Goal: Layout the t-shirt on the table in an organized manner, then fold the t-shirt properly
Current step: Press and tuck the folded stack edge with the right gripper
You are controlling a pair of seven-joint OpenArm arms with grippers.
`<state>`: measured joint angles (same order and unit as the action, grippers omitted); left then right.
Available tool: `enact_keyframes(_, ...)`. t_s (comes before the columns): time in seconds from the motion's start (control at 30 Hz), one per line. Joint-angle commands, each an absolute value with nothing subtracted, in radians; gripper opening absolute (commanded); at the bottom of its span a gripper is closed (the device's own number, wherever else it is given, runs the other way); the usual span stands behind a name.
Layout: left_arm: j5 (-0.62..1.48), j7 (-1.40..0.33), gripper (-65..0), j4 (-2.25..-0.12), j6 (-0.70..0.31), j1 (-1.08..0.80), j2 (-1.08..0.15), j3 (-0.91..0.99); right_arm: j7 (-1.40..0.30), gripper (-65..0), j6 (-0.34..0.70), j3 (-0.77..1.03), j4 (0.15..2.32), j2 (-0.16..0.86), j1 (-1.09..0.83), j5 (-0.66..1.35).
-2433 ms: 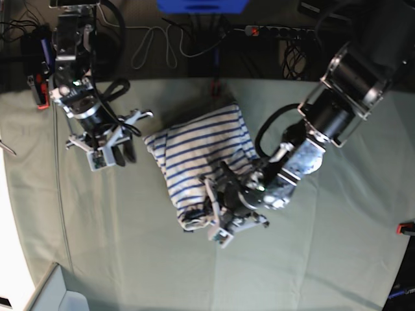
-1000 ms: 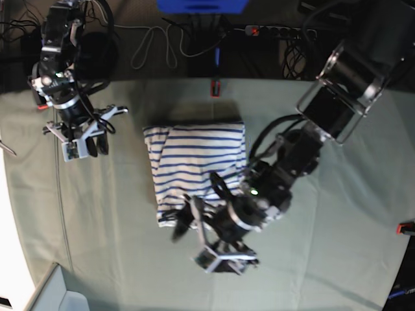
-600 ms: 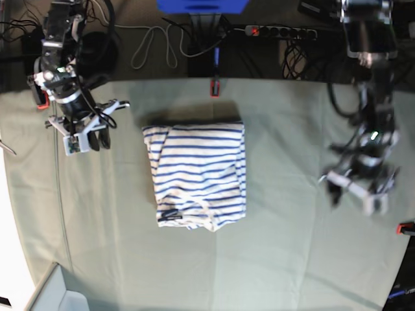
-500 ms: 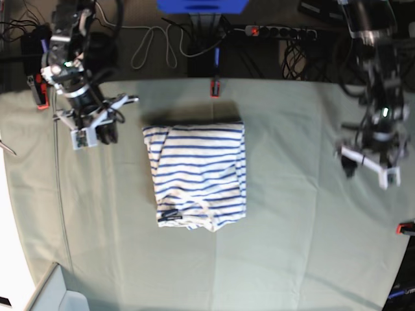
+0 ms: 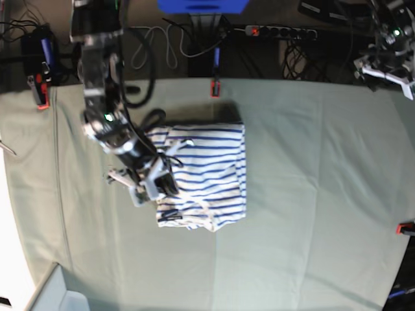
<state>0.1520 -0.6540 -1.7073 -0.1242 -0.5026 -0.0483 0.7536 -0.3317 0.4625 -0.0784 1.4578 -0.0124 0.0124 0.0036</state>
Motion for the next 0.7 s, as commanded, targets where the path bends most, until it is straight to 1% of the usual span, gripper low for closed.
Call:
enact_keyframes(0.0, 0.15, -0.641, -13.8, -1.724, -0.119, -0.524, -0.062, 0.762, -0.305, -63.5, 0.466, -0.102, 1.431, -0.016, 0.061, 0.016)
enact_keyframes(0.17, 0.15, -0.641, -13.8, -1.724, -0.12, -0.555, -0.065, 0.788, -0.277, -63.5, 0.466, -0.183, 1.132, -0.022, 0.245, 0.019)
enact_keyframes(0.27, 0.145, -0.641, -13.8, -1.718, -0.12, -0.555, -0.081, 0.797, -0.168, -63.5, 0.466, -0.188, 0.923, -0.045, 0.343, 0.018)
enact_keyframes(0.43, 0.148, -0.641, -13.8, -1.709, -0.12, -0.555, -0.117, 0.802, 0.015, -63.3, 0.466, -0.188, 0.628, -0.048, 0.483, 0.016)
enact_keyframes(0.53, 0.15, -0.641, -13.8, -1.689, -0.12, -0.555, -0.127, 0.8, 0.087, -63.2, 0.461, -0.186, 0.567, -0.05, 0.515, 0.016)
enact_keyframes(0.67, 0.145, -0.641, -13.8, -1.659, -0.12, -0.545, -0.136, 0.796, 0.127, -63.1, 0.461, -0.186, 0.562, -0.074, 0.552, 0.016)
